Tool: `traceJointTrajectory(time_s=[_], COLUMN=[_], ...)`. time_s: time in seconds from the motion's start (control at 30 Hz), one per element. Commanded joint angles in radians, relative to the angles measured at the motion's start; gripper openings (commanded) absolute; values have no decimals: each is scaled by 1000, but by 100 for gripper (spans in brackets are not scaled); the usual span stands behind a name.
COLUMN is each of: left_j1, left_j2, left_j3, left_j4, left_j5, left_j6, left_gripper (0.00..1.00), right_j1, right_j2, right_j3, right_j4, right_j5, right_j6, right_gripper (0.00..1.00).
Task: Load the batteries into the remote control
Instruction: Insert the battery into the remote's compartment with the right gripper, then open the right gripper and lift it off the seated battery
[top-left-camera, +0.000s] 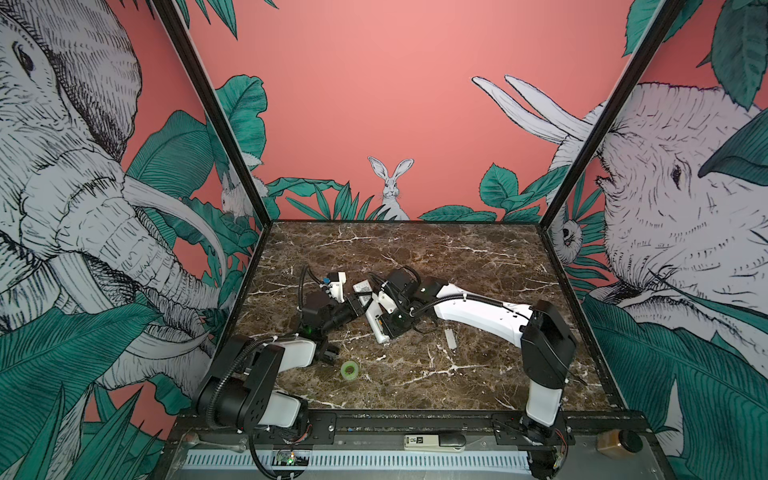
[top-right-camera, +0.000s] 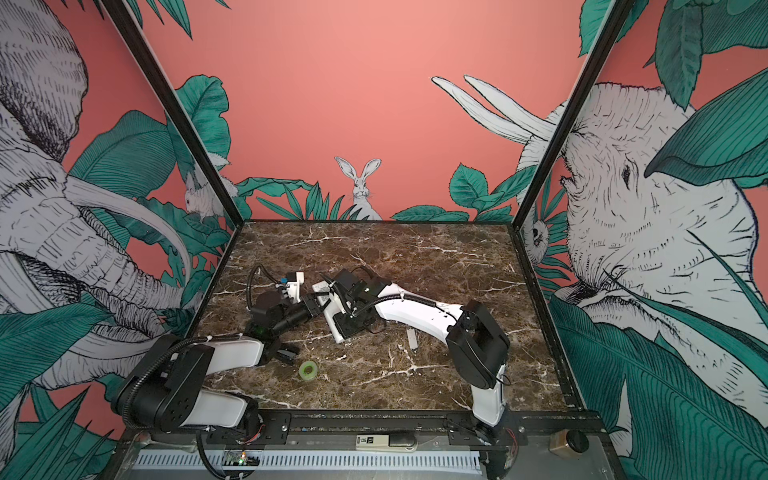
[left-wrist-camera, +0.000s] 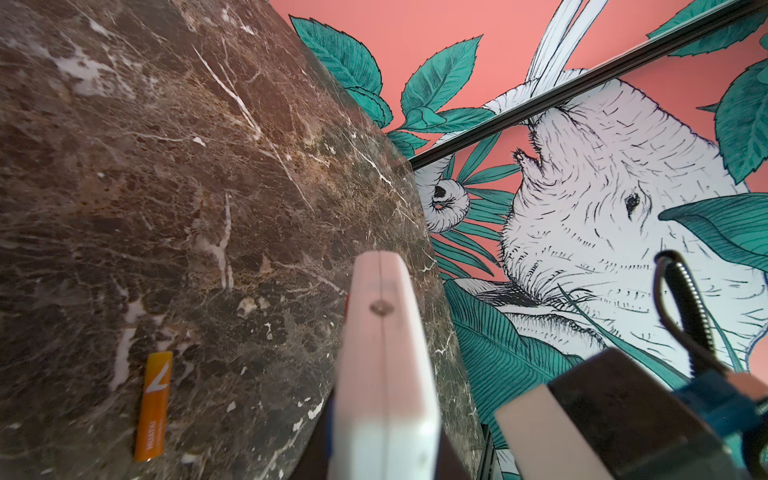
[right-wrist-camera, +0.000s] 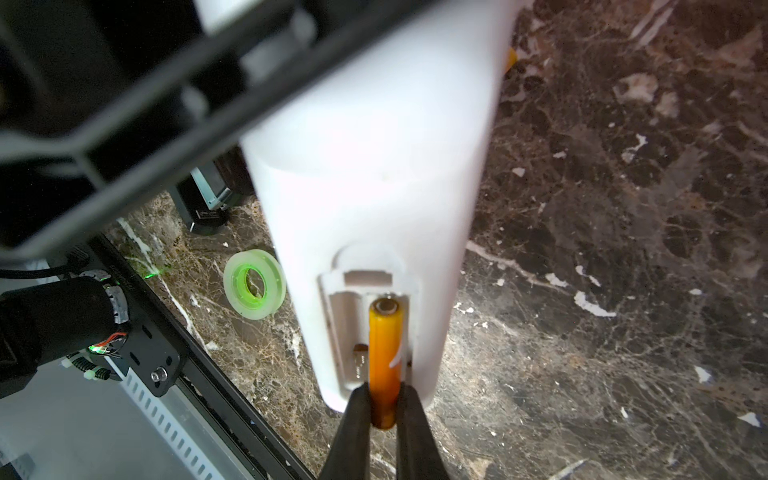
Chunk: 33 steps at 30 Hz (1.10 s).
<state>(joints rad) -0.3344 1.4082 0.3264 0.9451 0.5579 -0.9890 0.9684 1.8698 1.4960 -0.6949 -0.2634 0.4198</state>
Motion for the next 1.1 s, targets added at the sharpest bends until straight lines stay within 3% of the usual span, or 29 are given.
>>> traceJointTrajectory(time_s=[0.0,0.47,0.8,1.07], left_j1=[-6,-11,-12,-13], left_j2=[-35,-30,-32,-42], left_j3=[-10,-7,-9,21], left_j4=[37,36,27,-36], left_j5=[-4,-6,3,36], left_j6=[-16,-15,-10,27], left_gripper=[0,0,0,0], right_j1=[5,5,5,6], right_j2=[11,7,-26,-73], right_j3=[12,15,24,60], right_j4=[-17,-6,-31,-82], right_j5=[17,6,42,77], right_j6=[10,13,-10,-55], right_gripper=[15,23,44,50])
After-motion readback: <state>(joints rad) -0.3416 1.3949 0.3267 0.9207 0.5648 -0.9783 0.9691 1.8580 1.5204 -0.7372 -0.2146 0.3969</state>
